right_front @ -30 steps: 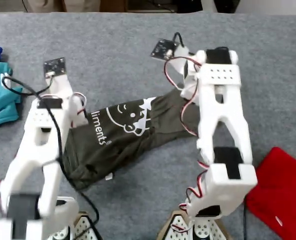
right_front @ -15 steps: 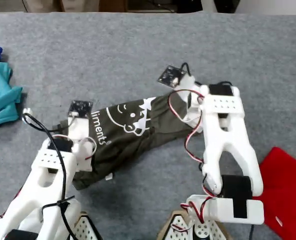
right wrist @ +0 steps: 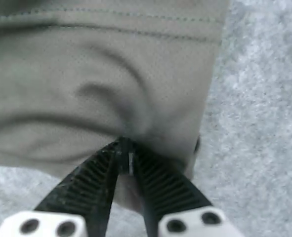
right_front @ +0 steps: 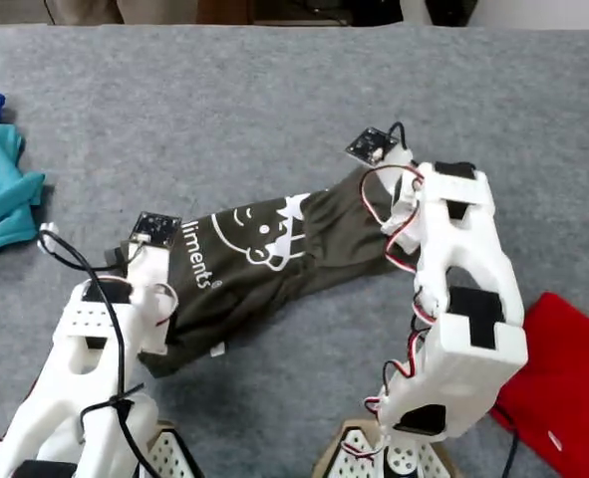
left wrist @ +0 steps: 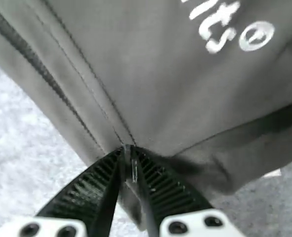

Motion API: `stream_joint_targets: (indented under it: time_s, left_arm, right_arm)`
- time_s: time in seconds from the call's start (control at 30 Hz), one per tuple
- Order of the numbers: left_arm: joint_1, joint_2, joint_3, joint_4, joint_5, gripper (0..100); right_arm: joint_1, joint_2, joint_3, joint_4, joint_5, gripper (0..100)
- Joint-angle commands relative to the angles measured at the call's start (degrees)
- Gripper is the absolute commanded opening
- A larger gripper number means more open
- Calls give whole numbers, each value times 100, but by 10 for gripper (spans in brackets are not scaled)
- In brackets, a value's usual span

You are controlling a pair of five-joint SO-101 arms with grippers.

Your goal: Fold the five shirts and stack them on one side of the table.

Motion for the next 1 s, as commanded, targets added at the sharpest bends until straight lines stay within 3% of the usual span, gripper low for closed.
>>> stream_joint_targets:
  time_s: [0.0,0.2,0.43,0.5,0.6,0.73,0.87,0.97]
  left_arm:
    - [-202,-110,-9,105,-185,20]
    - [-475,-180,-185,132,-343,20]
    - [-615,-127,-1987,475,-44,20]
    - [-571,-66,-2251,88,193,20]
    - [-563,312,-2180,-1169,598,20]
    - [-607,1587,-2233,-2479,1081,21]
    - [-800,3073,-3077,-2620,1116,21]
    - [-1090,3837,-3789,-2251,1116,21]
  right_arm:
    - [251,-40,-268,35,105,6]
    - [66,-857,-268,501,97,6]
    - [-57,-2229,-286,835,-26,6]
    - [-75,-2193,-338,774,-88,6]
    - [-171,-1815,-391,536,-273,6]
    - [-189,-1095,-593,246,-633,6]
    - [-189,-470,-778,26,-756,6]
    - [-180,-101,-840,-70,-738,6]
